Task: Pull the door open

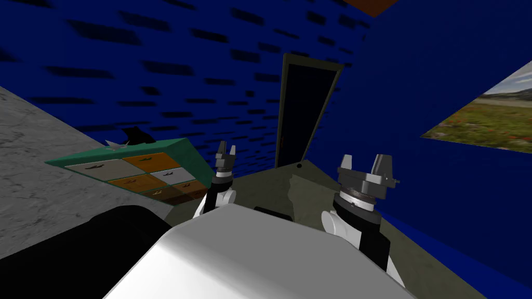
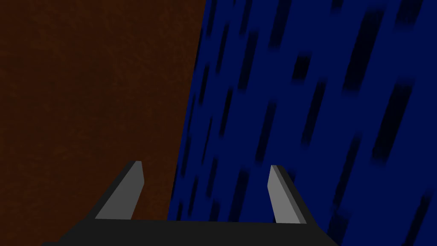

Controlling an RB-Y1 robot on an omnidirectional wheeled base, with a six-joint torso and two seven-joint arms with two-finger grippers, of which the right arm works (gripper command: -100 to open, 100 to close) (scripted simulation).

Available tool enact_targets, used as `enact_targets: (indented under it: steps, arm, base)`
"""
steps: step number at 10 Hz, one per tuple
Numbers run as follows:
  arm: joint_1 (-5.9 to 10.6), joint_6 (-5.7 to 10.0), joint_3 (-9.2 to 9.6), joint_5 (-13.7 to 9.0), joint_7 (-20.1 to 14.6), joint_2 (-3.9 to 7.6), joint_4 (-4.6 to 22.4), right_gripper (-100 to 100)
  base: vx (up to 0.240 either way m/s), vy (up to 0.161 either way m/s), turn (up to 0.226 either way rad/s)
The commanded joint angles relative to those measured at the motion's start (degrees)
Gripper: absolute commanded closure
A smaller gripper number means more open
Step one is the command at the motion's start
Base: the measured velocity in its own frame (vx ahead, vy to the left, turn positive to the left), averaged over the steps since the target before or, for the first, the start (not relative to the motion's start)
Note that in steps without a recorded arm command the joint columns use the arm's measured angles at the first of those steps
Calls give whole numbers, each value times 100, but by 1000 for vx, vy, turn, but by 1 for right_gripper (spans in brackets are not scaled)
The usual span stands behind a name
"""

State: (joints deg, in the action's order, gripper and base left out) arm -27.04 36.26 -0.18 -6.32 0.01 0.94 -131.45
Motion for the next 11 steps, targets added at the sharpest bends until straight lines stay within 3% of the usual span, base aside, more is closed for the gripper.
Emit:
enact_targets:
  steps: [1,11]
  arm:
    - [20,61,71,-129,-161,81,157,-100]
    - [158,480,563,-1020,-1275,593,1238,-100]
  base:
    - [48,-10,142]
    - [109,-21,134]
